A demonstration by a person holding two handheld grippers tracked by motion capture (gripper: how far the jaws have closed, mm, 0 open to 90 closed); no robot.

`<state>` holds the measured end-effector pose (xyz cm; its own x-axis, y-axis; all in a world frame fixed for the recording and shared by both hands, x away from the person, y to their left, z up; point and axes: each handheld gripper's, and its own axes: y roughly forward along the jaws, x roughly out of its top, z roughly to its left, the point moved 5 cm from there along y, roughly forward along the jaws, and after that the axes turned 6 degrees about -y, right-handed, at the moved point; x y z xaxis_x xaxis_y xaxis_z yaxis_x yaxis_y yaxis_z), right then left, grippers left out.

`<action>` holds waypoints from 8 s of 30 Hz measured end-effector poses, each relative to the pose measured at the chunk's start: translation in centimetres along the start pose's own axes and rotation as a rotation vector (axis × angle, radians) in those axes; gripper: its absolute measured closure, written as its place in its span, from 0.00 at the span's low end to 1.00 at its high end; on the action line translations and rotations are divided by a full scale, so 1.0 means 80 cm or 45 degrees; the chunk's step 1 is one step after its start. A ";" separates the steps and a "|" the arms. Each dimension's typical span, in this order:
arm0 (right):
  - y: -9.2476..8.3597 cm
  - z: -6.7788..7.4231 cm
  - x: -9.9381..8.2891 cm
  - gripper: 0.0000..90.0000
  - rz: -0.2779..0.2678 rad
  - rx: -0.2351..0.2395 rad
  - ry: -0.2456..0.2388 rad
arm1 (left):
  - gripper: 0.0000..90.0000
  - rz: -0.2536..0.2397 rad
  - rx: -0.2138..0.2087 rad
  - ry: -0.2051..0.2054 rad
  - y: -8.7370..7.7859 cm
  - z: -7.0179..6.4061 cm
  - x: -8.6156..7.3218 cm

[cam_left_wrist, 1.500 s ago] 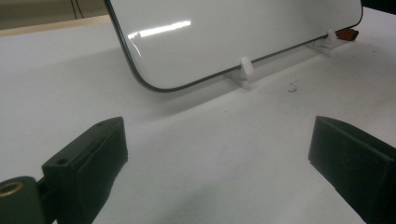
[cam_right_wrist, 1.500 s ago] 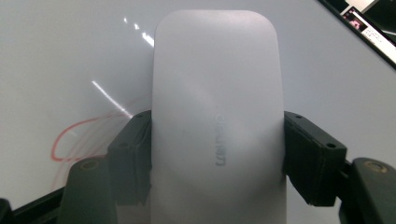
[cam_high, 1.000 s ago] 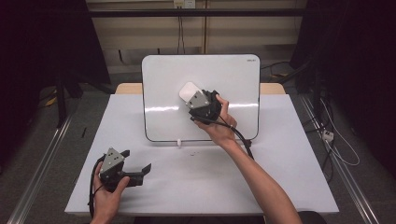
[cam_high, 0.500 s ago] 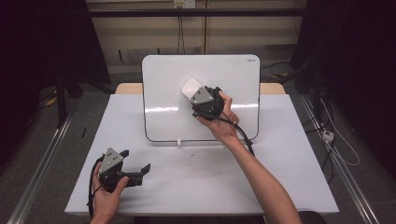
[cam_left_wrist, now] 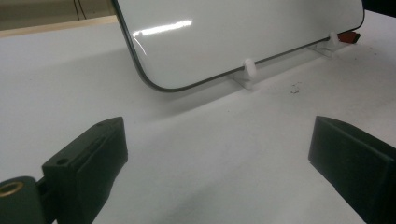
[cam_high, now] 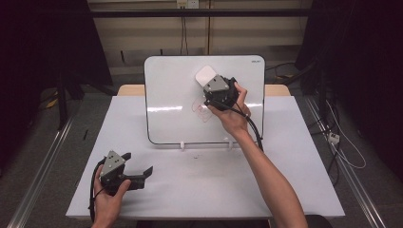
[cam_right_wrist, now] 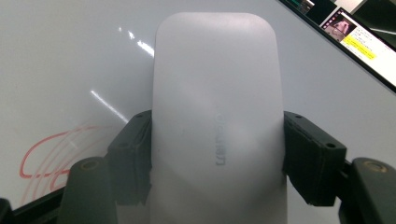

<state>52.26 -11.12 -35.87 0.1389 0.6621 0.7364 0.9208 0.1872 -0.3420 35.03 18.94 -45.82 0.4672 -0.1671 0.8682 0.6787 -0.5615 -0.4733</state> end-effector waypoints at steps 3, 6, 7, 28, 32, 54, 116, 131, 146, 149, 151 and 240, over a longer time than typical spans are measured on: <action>-0.001 0.007 -0.002 0.35 0.004 -0.002 -0.024 | 0.05 0.001 -0.005 0.000 0.001 -0.001 0.000; -0.003 0.025 -0.002 0.35 0.008 0.016 -0.094 | 0.05 0.004 -0.011 0.000 0.002 -0.003 0.000; -0.004 0.031 -0.003 0.35 0.007 0.025 -0.102 | 0.05 0.008 -0.010 -0.001 0.002 -0.003 0.000; -0.015 0.078 -0.017 0.35 -0.006 0.113 -0.220 | 0.05 0.008 -0.007 -0.005 0.002 -0.001 -0.001; -0.012 0.040 -0.020 0.35 0.007 0.061 -0.106 | 0.05 -0.002 -0.009 -0.010 0.002 -0.001 -0.001; -0.019 0.064 -0.028 0.35 0.010 0.044 -0.095 | 0.05 0.009 -0.006 0.008 0.004 -0.003 -0.001; -0.012 0.068 -0.016 0.35 -0.006 0.091 -0.153 | 0.05 0.009 -0.011 0.009 0.005 -0.003 -0.001; -0.007 -0.051 -0.033 0.35 0.050 -0.054 0.119 | 0.05 0.010 -0.007 0.008 0.001 0.000 -0.001; -0.020 -0.088 -0.058 0.35 0.104 -0.130 0.259 | 0.05 0.007 0.001 0.001 0.001 0.000 -0.002; -0.023 -0.079 -0.060 0.35 0.107 -0.110 0.247 | 0.05 0.011 0.002 0.003 0.001 0.000 -0.003; -0.024 -0.074 -0.061 0.35 0.104 -0.086 0.254 | 0.05 0.011 0.002 0.003 0.001 0.000 -0.003; -0.139 -0.013 -0.146 0.35 -0.041 0.075 0.262 | 0.05 0.013 0.001 0.003 0.007 -0.002 0.001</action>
<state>40.78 -21.73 -40.06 0.1871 0.4939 0.8491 0.9039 0.2519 -0.3457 35.32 18.46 -46.02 0.4728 -0.1745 0.8637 0.6747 -0.5589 -0.4822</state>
